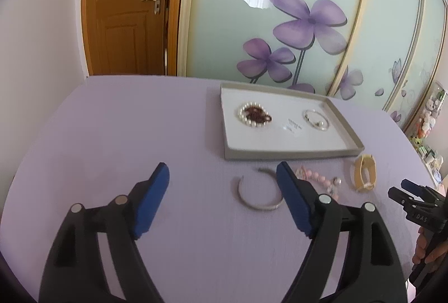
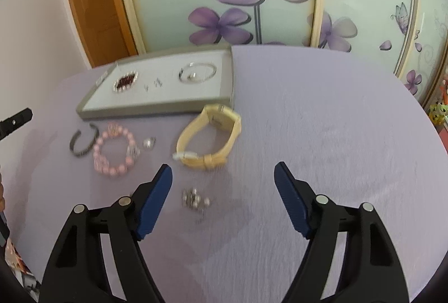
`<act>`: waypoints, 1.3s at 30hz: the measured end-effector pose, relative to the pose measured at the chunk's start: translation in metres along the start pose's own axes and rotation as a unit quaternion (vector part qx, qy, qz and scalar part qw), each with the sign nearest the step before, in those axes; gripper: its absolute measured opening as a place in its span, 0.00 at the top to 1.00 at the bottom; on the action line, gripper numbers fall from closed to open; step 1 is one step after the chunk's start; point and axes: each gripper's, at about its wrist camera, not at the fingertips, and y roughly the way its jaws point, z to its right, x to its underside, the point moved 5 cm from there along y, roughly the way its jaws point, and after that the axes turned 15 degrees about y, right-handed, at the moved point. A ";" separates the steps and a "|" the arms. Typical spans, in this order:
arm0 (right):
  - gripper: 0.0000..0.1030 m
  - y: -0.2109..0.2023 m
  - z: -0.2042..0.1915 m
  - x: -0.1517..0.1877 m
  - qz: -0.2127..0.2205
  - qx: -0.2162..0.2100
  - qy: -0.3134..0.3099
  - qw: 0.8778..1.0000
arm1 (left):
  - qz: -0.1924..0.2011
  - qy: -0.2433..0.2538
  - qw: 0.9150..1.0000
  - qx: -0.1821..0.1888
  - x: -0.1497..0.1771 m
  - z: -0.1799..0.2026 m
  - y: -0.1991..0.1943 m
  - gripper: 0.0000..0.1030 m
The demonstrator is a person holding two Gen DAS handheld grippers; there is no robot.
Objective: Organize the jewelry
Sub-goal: 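Move the right tool to the pearl earrings and close on them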
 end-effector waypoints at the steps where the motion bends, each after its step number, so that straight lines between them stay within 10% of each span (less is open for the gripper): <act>1: 0.27 0.000 0.000 0.005 -0.004 0.002 -0.003 1.000 | -0.002 0.001 1.000 0.000 0.002 0.001 0.000 0.23; 23: 0.39 0.027 -0.012 0.036 -0.044 0.020 -0.045 0.998 | -0.041 0.036 0.998 0.012 0.031 0.030 0.024 0.21; 34: 0.61 0.032 -0.021 0.032 -0.041 0.009 -0.052 0.998 | -0.052 0.052 0.997 0.016 0.038 0.039 0.032 0.21; 39: 0.88 0.033 -0.024 0.031 -0.042 0.005 -0.053 0.998 | -0.054 0.053 0.997 0.020 0.038 0.041 0.035 0.21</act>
